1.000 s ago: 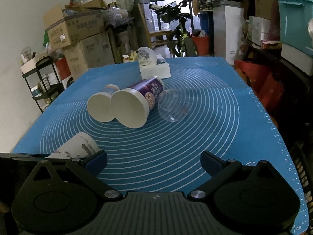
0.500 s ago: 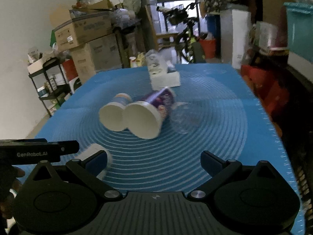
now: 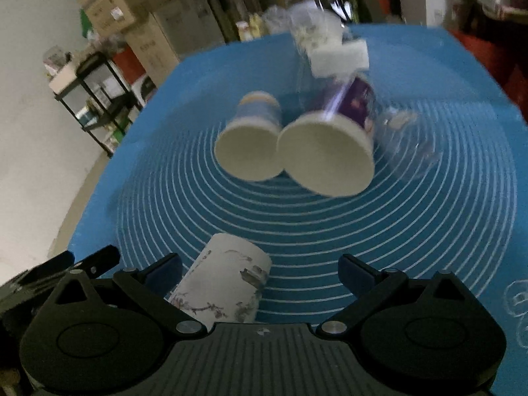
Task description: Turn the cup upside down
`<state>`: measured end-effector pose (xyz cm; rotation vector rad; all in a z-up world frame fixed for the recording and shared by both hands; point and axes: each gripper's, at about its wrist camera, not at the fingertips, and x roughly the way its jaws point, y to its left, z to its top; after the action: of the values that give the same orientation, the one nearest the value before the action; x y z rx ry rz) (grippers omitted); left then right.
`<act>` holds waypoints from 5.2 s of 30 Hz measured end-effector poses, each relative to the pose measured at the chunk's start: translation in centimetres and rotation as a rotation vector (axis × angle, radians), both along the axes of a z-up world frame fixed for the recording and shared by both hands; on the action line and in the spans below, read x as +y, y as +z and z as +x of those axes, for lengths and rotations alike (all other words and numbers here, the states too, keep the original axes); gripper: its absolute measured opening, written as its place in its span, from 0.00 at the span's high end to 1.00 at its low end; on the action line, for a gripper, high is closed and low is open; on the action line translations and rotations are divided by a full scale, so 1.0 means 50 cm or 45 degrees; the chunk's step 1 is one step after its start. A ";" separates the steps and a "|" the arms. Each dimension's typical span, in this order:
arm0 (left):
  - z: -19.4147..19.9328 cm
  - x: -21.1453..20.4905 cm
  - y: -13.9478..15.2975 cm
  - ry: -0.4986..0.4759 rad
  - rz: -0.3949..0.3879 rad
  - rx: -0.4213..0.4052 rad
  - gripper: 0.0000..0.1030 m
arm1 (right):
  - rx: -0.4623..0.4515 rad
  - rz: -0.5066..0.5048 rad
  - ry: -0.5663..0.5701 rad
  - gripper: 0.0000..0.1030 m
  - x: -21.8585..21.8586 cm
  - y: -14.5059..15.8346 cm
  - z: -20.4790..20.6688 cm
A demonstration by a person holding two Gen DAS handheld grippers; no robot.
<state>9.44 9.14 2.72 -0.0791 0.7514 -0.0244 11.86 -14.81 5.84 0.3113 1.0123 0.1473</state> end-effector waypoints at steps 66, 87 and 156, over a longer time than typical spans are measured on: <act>-0.127 -0.062 -0.020 -0.123 -0.063 -0.048 0.12 | -0.608 -0.526 0.160 0.34 0.068 -0.021 -0.266; -0.282 -0.164 -0.001 -0.253 0.117 -0.161 0.12 | -0.544 -0.398 0.134 0.08 -0.005 0.023 -0.419; -0.330 -0.201 -0.022 -0.325 0.211 -0.174 0.12 | -0.477 -0.315 0.096 0.08 -0.033 -0.007 -0.468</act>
<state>-7.06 -0.92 1.60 0.1751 0.6209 -0.2081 -11.52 -16.47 5.48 0.0160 0.6614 0.1404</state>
